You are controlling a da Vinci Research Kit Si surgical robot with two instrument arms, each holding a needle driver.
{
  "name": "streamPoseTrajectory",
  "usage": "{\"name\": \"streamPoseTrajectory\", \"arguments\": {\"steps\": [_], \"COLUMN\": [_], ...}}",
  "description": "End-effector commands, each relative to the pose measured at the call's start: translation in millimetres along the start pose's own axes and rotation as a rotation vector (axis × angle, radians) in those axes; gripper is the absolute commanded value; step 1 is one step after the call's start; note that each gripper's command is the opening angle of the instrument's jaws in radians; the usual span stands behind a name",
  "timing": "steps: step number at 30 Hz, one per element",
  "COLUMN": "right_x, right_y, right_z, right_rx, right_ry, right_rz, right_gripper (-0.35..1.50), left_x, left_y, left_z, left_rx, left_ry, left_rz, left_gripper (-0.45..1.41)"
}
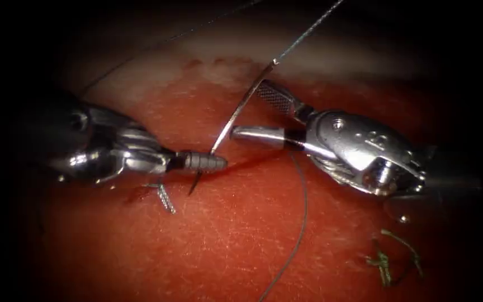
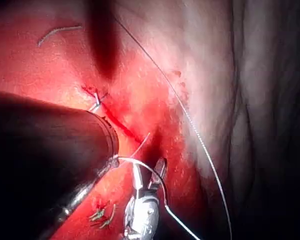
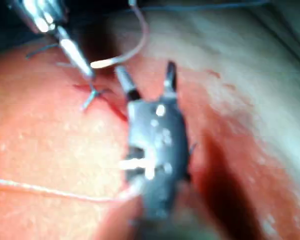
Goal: Wound Closure
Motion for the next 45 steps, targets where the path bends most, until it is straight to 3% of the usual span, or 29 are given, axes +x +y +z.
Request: {"name": "streamPoseTrajectory", "arguments": {"steps": [1,10,22,26,31,32,39,40,41,42,43,45], "right_x": [-0.4,1.1,2.5,3.0,2.6,2.5,2.4,2.4,2.4,2.4,2.4,2.4], "right_y": [-0.3,-1.0,-1.1,-1.2,-1.3,-1.3,-1.5,-1.5,-1.4,-1.3,-1.1,-0.9], "right_z": [0.3,0.0,-0.1,-0.2,-0.2,-0.2,-0.6,-0.7,-0.8,-0.8,-0.9,-1.0], "right_rx": [-0.008,0.059,0.049,0.044,0.045,0.062,0.091,0.094,0.097,0.102,0.109,0.115], "right_ry": [0.001,0.021,0.061,0.067,0.065,0.040,0.026,0.025,0.025,0.025,0.024,0.023], "right_rz": [0.001,0.009,0.043,0.053,0.080,0.088,0.085,0.085,0.085,0.085,0.085,0.084], "right_gripper": [0.95,0.88,0.85,0.73,0.09,-0.35,-0.35,-0.35,-0.35,-0.35,-0.35,-0.35], "left_x": [-0.3,-0.2,-0.9,-0.8,-0.8,-0.8,-1.0,-1.1,-1.0,-1.0,-0.8,-0.6], "left_y": [-0.6,-0.6,-0.4,-0.2,0.2,0.4,0.7,0.8,0.9,1.2,1.5,1.8], "left_z": [0.6,0.8,1.5,1.4,1.3,1.2,1.3,1.6,1.8,2.2,3.0,3.7], "left_rx": [0.002,0.002,-0.022,-0.028,-0.040,-0.040,-0.050,-0.057,-0.069,-0.076,-0.090,-0.126], "left_ry": [-0.004,-0.002,-0.017,-0.018,-0.018,-0.019,-0.030,-0.052,-0.062,-0.070,-0.103,-0.180], "left_rz": [0.002,-0.004,0.061,0.065,0.074,0.072,0.088,0.125,0.185,0.341,0.428,0.553], "left_gripper": [-0.35,-0.35,-0.35,-0.35,-0.35,-0.35,-0.35,-0.17,0.12,0.52,0.73,0.78]}}
